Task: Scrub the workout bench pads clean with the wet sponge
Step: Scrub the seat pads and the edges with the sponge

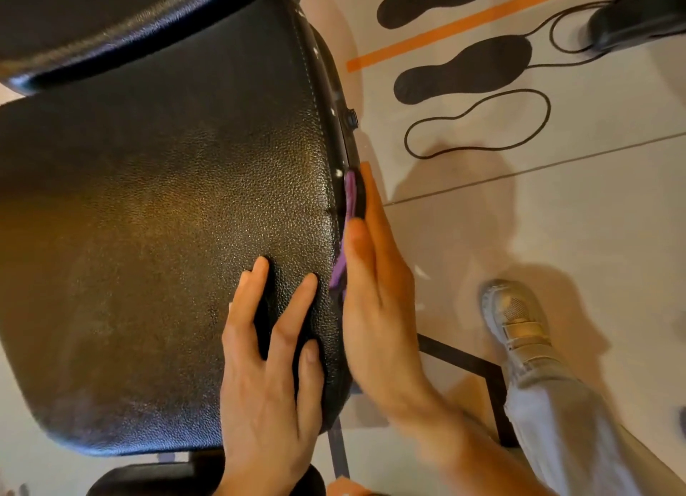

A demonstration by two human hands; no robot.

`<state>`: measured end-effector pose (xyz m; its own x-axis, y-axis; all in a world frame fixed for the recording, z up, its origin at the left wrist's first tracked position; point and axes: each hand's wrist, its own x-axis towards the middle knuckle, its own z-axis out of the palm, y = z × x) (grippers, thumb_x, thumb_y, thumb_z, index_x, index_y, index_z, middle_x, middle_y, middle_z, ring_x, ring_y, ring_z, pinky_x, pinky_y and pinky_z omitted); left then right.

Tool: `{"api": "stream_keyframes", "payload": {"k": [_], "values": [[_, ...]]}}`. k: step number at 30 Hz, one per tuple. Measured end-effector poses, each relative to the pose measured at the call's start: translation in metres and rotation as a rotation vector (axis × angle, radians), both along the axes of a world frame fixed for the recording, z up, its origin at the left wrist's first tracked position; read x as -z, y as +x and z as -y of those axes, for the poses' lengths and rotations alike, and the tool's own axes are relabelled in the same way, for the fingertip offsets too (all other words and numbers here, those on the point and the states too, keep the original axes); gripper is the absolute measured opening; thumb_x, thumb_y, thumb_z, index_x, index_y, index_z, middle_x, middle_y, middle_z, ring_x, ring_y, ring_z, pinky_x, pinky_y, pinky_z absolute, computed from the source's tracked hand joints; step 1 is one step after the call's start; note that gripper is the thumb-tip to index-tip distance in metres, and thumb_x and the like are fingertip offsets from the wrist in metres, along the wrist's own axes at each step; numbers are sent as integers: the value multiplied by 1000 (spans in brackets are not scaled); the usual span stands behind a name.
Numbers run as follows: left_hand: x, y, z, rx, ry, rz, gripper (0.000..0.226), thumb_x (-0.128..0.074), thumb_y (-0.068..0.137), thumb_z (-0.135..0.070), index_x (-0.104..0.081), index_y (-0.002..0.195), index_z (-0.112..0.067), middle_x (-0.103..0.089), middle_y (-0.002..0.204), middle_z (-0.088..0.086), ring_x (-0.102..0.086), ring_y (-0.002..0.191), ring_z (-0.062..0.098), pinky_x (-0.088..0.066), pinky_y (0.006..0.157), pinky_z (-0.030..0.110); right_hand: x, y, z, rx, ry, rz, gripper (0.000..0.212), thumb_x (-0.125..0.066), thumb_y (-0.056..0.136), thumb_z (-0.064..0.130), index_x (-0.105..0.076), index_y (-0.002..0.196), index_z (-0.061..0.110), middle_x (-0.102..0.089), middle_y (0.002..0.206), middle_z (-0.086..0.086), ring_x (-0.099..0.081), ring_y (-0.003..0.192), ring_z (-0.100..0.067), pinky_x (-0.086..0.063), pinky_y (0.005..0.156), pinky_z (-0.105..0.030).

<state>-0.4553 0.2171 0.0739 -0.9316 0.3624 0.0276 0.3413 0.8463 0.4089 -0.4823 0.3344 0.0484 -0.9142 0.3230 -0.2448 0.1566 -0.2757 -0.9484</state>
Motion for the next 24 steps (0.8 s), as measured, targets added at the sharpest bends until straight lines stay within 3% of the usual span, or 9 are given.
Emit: {"api": "stream_keyframes", "payload": {"k": [3,6,10,12,14,16,18,21,24], "values": [[0,-2,1,-5,19,-14,43,-29,101,-38,-37,144,-36,-19,160,7,-20,150,26,-26,118,45,-5,41,21,30,296,-84,49,-30,105,20,-17,153,23,-17,160,14,-17,148,-9,-19,120,-30],[-1,-2,0,-13,6,0,44,-29,101,-39,-37,144,-36,-18,161,4,-20,150,26,-27,117,47,-3,13,6,33,412,-152,46,-28,105,21,-24,150,11,-28,158,-3,-26,146,-16,-26,119,-35],[0,-1,0,-9,-14,-14,47,-33,99,-34,-32,146,-40,-16,161,-1,-19,150,23,-29,114,47,-5,-52,-27,34,478,-27,38,-34,105,16,-47,138,3,-66,89,-2,-61,81,7,-45,74,-6],[-1,-1,-1,-20,-10,-18,48,-35,98,-33,-35,145,-40,-17,161,0,-19,150,23,-30,114,46,-11,-26,-15,-29,337,-28,43,-32,105,15,-34,147,4,-57,134,-8,-52,124,-3,-38,101,-11],[-1,-1,0,-22,-3,-25,43,-32,100,-38,-38,142,-37,-20,160,5,-20,150,23,-30,114,46,-18,11,0,-93,405,-93,49,-27,105,21,-19,153,15,-16,162,3,-14,148,-8,-15,120,-24],[0,-2,-1,-24,-6,-20,42,-29,101,-42,-37,142,-38,-19,160,5,-20,150,22,-30,114,46,-10,14,0,-111,506,-155,50,-25,105,26,-16,153,15,-10,163,2,-8,150,-11,-13,121,-31],[0,-2,-1,-24,-16,-17,42,-30,100,-41,-36,142,-39,-19,161,3,-20,150,22,-31,112,49,-6,-29,-14,-63,446,-155,45,-27,105,19,-32,146,2,-35,153,-15,-30,143,-14,-27,117,-29],[2,-1,0,-21,-34,-25,44,-32,99,-36,-35,143,-38,-20,160,3,-20,150,22,-32,109,52,1,-87,-31,23,443,-39,28,-32,106,26,-55,117,12,-63,83,1,-58,74,8,-46,70,-12],[-1,-3,1,-20,-8,-2,44,-33,99,-37,-35,143,-41,-19,161,0,-20,150,22,-28,114,48,-18,-45,-15,-22,509,49,42,-23,107,24,-37,145,14,-57,135,0,-52,123,-3,-45,98,-20]]}}
